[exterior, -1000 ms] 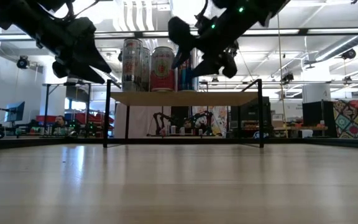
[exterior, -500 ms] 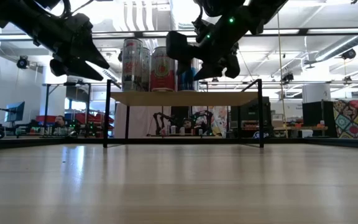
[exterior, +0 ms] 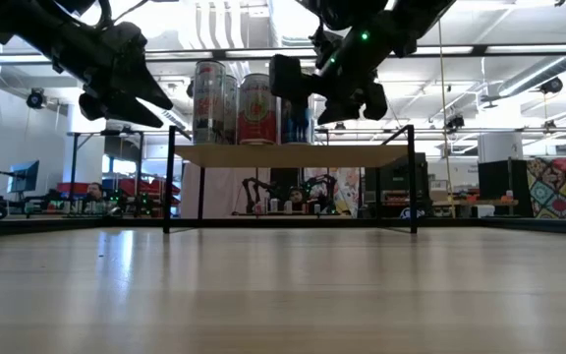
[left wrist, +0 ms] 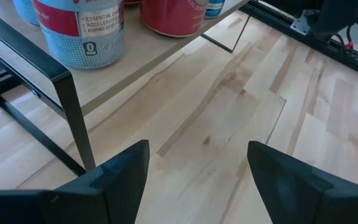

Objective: Place canned beverage on shelf
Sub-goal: Put the blue soda can on the shelf aligned with the other blue soda cans, then return to Home Position

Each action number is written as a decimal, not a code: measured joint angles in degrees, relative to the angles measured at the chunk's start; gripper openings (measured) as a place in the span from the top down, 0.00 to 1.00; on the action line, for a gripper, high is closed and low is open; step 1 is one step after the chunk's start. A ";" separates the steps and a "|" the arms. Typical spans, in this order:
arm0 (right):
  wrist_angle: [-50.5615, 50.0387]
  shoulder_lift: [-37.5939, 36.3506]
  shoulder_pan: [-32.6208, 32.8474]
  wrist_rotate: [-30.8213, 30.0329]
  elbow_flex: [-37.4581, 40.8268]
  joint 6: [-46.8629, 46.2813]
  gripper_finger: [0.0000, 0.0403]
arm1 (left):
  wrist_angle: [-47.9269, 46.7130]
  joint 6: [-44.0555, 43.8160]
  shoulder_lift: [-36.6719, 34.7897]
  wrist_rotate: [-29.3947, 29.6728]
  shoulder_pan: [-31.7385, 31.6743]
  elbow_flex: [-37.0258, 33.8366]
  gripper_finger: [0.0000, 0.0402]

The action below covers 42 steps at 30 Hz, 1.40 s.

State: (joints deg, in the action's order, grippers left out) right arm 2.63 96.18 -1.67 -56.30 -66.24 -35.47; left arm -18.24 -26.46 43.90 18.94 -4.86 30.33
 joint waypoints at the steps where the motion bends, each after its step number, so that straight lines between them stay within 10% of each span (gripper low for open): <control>1: -0.64 -0.02 -0.02 -0.75 0.00 -0.61 0.42 | -0.01 0.00 0.00 0.00 0.00 0.00 0.36; 15: -10.13 -1.62 0.47 -1.72 0.07 -9.16 0.42 | -0.38 0.02 -0.07 -0.02 0.00 -0.02 0.36; 22: -13.48 -10.05 0.50 18.60 0.09 -1.62 0.48 | -0.28 3.79 -3.26 -2.21 -0.02 4.48 0.44; 30: -7.93 -20.79 -1.39 57.08 0.58 18.06 0.86 | 5.42 18.47 -9.04 -14.10 -0.07 10.57 0.92; 42: 13.53 -35.92 -1.03 72.02 19.70 27.20 0.98 | 41.54 5.24 -20.52 -19.05 0.07 -16.30 0.99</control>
State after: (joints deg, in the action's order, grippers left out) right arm 16.16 60.26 -2.70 15.71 -46.54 -8.27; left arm 23.30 -21.22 23.38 -0.11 -4.80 14.03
